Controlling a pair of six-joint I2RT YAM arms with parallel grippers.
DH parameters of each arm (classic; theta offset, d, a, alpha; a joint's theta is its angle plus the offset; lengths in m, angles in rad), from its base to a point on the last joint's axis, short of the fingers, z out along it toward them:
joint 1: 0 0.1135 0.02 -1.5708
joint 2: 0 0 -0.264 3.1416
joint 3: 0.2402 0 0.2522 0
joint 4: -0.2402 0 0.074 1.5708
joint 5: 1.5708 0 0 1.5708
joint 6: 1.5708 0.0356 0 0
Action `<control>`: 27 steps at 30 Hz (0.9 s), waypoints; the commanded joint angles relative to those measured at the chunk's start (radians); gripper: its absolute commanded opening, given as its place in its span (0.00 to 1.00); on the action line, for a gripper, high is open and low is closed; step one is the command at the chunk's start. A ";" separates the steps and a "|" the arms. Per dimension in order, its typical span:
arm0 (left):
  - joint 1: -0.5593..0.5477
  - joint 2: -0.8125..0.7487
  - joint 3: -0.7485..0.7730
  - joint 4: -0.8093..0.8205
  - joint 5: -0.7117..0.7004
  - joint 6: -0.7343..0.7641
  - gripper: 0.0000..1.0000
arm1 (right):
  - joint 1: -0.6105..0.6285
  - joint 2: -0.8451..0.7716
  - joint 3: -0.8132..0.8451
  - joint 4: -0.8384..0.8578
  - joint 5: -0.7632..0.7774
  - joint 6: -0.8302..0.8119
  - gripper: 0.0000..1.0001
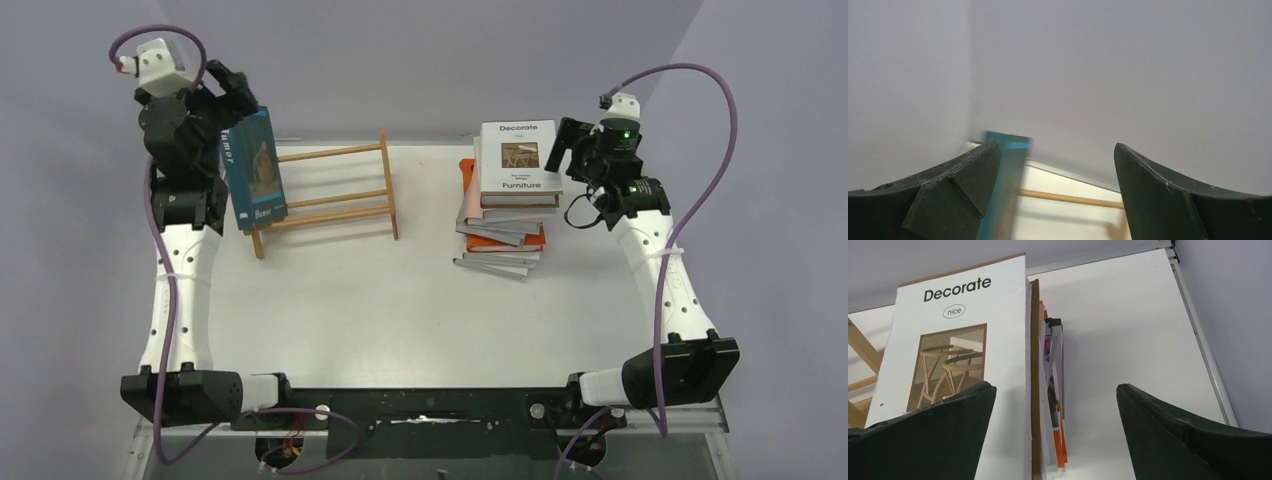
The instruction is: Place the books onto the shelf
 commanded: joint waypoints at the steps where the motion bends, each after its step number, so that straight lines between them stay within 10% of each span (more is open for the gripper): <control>1: -0.110 0.117 0.105 -0.057 0.424 -0.287 0.85 | -0.021 -0.031 0.078 0.006 0.011 0.022 0.98; 11: -0.523 0.414 0.301 -0.096 0.412 -0.251 0.82 | -0.075 0.014 0.151 -0.086 0.087 0.045 0.98; 27: -0.668 0.751 0.615 -0.275 0.437 -0.268 0.80 | -0.146 0.106 0.158 -0.087 -0.087 0.008 0.98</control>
